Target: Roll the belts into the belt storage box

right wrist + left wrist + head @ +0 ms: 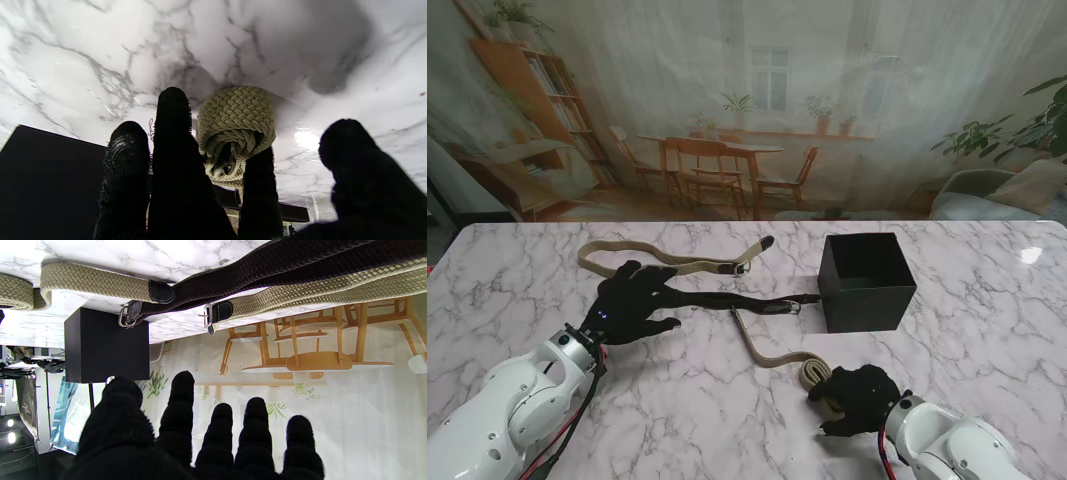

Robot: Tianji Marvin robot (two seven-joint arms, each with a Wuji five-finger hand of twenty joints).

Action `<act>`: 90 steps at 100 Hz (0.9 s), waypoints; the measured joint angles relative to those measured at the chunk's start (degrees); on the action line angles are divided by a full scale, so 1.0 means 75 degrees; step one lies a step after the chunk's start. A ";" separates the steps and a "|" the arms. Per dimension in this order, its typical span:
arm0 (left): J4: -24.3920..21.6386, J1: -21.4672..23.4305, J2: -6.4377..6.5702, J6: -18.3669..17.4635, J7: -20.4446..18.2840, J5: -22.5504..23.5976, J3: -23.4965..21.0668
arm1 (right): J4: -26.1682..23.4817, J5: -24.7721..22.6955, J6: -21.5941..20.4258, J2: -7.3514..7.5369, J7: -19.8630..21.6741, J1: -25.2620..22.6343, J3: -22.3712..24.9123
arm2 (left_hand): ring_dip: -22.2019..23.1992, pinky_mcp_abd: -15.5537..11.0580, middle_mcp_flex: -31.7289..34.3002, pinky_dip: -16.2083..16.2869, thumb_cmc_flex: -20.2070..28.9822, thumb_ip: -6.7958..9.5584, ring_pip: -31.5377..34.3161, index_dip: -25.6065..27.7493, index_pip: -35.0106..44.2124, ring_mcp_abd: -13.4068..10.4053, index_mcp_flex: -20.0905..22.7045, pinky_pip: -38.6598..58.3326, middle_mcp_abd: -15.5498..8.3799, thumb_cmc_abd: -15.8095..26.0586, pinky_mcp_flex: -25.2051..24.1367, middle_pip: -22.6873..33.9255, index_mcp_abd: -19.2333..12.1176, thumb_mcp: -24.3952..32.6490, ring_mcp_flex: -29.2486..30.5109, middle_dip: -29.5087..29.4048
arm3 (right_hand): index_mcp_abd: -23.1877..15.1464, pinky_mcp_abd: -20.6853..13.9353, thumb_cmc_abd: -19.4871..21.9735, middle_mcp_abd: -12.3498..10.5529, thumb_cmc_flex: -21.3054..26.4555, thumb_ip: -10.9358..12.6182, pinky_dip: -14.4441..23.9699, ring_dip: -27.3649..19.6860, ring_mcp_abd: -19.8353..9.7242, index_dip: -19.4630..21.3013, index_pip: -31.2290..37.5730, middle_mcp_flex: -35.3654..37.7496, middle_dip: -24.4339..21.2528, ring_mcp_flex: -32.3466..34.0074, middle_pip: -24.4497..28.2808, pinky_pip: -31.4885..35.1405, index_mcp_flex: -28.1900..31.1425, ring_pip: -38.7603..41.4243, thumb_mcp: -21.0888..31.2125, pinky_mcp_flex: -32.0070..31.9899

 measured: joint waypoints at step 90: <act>0.0013 -0.0014 0.0001 -0.0001 -0.0041 -0.0023 0.0014 | -0.0255 -0.0526 -0.0220 0.0025 -0.0018 -0.0386 0.0407 | 0.0000 0.0000 -0.0001 0.0000 0.0000 0.0000 0.0000 0.0000 -0.0001 0.0000 0.0000 0.0000 0.0000 0.0000 0.0000 0.0001 0.0000 0.0000 0.0000 0.0000 | -0.2046 0.0048 0.0662 -0.0968 0.0668 0.0077 0.0143 0.0077 -0.0010 -0.0824 -0.0052 -0.1356 0.0013 -0.1839 -0.0456 -0.0746 -0.1908 -0.0996 -0.2111 -0.1164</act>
